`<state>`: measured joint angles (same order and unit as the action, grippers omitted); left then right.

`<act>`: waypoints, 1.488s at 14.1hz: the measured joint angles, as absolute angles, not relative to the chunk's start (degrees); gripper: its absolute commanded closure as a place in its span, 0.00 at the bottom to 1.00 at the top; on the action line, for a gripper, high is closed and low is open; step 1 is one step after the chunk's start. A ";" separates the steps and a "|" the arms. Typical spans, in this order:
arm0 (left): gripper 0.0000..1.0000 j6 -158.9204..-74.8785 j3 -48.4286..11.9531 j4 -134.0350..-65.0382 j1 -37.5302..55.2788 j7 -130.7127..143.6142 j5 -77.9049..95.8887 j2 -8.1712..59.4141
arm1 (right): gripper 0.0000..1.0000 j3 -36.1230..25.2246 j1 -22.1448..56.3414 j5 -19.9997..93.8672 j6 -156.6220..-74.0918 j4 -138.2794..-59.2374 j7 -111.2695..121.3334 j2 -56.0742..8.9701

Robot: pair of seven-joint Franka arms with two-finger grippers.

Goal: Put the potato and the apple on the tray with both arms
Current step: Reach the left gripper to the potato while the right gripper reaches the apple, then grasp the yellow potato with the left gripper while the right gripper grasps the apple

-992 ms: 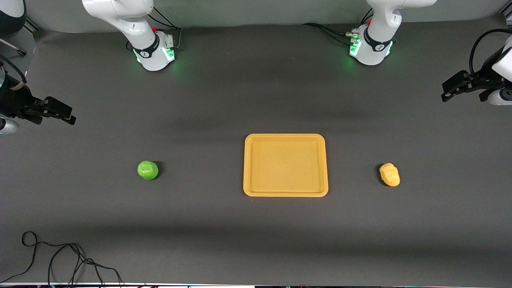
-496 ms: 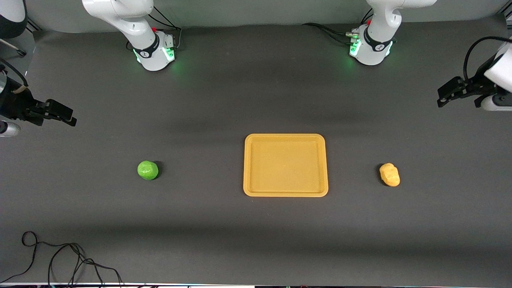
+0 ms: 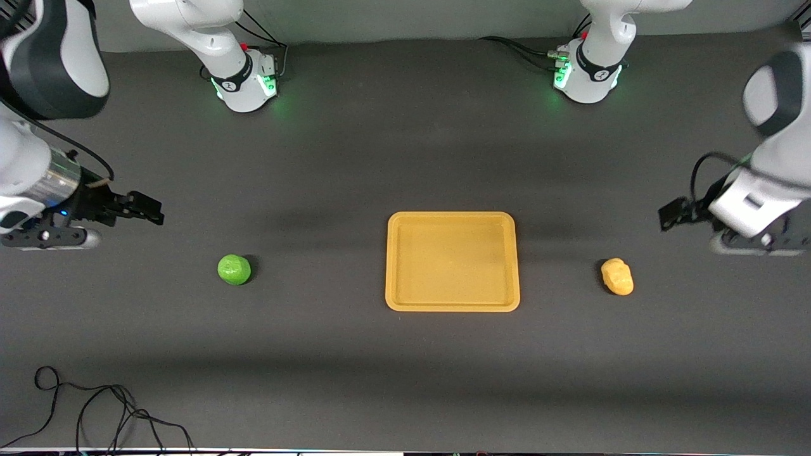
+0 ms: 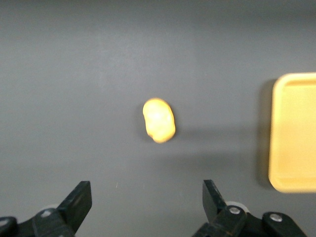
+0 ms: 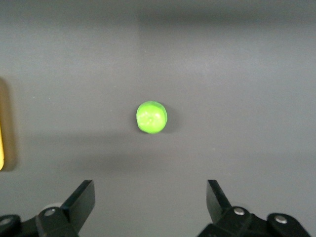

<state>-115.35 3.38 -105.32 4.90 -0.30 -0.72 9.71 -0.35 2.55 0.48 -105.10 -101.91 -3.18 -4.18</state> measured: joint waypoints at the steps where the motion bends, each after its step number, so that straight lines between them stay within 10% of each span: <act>1: 0.00 -119.39 3.31 -105.37 4.97 -0.28 -0.68 13.93 | 0.00 -0.34 2.60 0.48 -108.49 -104.19 -3.18 -4.50; 6: 0.00 -129.76 3.16 -105.19 5.16 -0.20 -0.62 27.90 | 0.00 -0.32 4.62 0.51 -121.79 -113.42 -4.60 -8.38; 13: 0.02 -142.92 3.43 -113.46 4.57 0.11 -0.55 29.07 | 0.00 -0.32 5.75 0.46 -131.73 -114.86 -6.42 -20.67; 21: 0.61 -143.32 3.24 -113.48 4.99 3.35 -0.53 28.95 | 0.01 -1.03 5.16 -2.59 -134.92 -114.76 -7.29 -27.34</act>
